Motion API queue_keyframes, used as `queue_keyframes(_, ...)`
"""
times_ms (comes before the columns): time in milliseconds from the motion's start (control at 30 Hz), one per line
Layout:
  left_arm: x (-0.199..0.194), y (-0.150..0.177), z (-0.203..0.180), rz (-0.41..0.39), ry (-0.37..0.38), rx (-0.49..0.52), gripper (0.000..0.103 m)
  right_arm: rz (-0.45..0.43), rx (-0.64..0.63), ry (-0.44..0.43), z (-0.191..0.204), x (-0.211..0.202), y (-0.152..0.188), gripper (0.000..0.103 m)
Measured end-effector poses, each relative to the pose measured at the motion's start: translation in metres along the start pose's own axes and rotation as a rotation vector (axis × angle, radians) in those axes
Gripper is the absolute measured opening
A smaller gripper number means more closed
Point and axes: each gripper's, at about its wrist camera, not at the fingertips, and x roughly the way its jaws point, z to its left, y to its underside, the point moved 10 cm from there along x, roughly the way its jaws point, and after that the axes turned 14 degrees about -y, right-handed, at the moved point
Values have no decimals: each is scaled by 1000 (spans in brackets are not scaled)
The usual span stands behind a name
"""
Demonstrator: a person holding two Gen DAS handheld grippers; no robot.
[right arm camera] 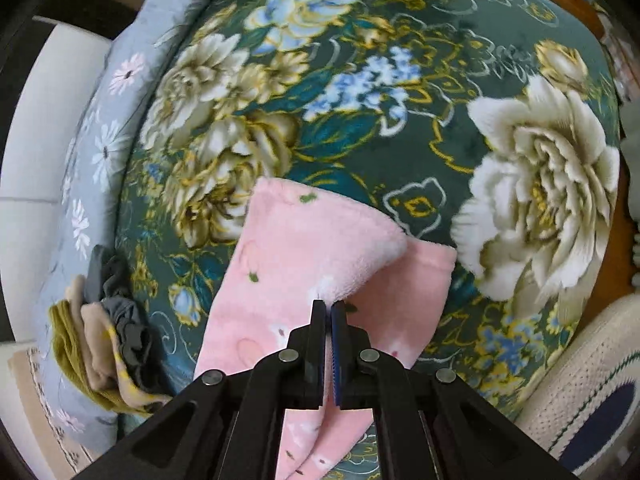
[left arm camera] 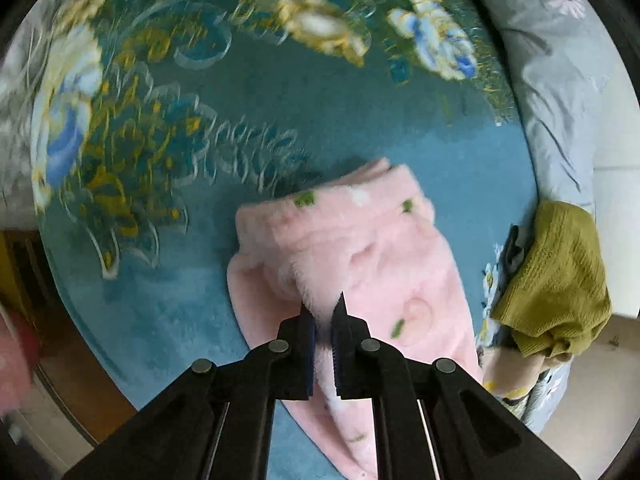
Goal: Fold clothes
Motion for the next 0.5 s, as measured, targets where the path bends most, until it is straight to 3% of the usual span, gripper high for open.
queue_keyframes(167, -18, -16, -5, -80, -33, 63, 6, -36, 3, 2, -17, -14, 3, 3)
queue_keyframes(300, 1, -8, 10, -45, -88, 43, 6, -8, 82, 51, -54, -4, 15, 3)
queue_keyframes(500, 17, -1, 19, -23, -113, 18, 6, 19, 74, 73, -67, 10, 19, 3)
